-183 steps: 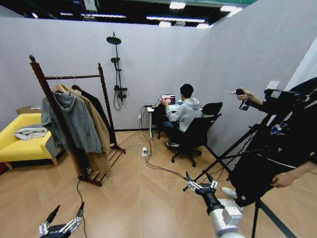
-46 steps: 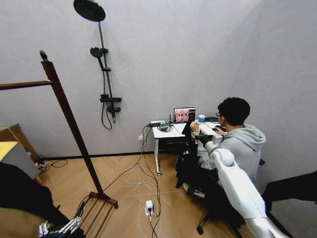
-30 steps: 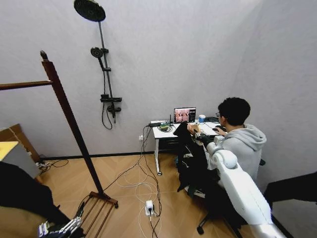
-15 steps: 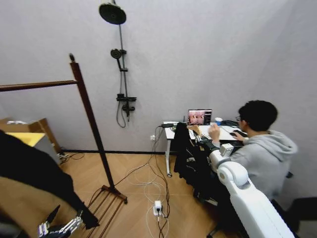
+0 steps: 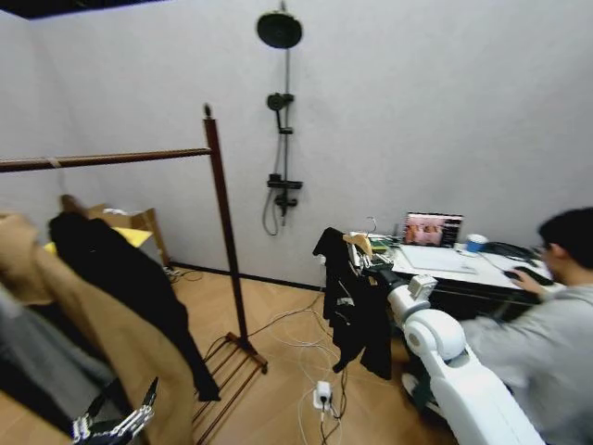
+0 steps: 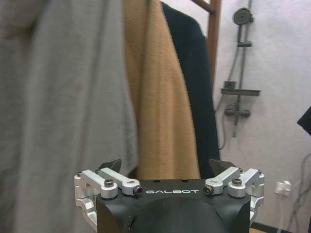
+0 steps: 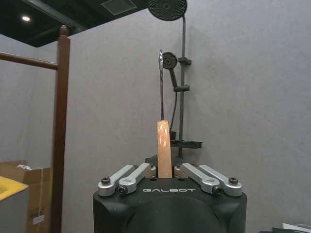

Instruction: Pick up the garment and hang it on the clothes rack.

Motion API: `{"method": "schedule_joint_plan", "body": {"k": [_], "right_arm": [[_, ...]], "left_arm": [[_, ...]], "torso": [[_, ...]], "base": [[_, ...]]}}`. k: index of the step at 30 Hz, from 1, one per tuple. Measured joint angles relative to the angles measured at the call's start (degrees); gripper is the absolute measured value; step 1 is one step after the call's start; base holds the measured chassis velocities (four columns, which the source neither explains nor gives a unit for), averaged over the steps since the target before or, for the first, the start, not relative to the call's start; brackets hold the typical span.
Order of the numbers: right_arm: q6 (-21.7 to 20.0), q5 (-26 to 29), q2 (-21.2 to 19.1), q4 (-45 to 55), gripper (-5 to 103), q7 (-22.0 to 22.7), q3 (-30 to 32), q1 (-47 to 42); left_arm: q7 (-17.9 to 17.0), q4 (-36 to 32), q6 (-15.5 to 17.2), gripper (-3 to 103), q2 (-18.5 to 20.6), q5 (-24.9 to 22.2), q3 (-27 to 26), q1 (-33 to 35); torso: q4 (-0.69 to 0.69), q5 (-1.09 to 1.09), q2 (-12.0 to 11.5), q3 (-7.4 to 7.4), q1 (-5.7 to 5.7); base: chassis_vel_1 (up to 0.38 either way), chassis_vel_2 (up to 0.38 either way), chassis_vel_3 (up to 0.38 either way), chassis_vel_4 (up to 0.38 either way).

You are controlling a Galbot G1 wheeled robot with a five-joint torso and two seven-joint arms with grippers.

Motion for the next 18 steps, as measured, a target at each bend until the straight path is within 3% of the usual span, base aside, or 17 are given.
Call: {"method": "schedule_joint_plan", "body": {"k": [18], "right_arm": [[-0.7,0.3,-0.7,0.3,10,0.5,0.4,-0.1]], "left_arm": [[0.0,0.0,0.0,100,0.0,0.0,0.0,0.0]], "torso": [[-0.01,0.00,0.0,-0.01,-0.02]], "base": [[0.087,0.164,0.164,0.091]]}}
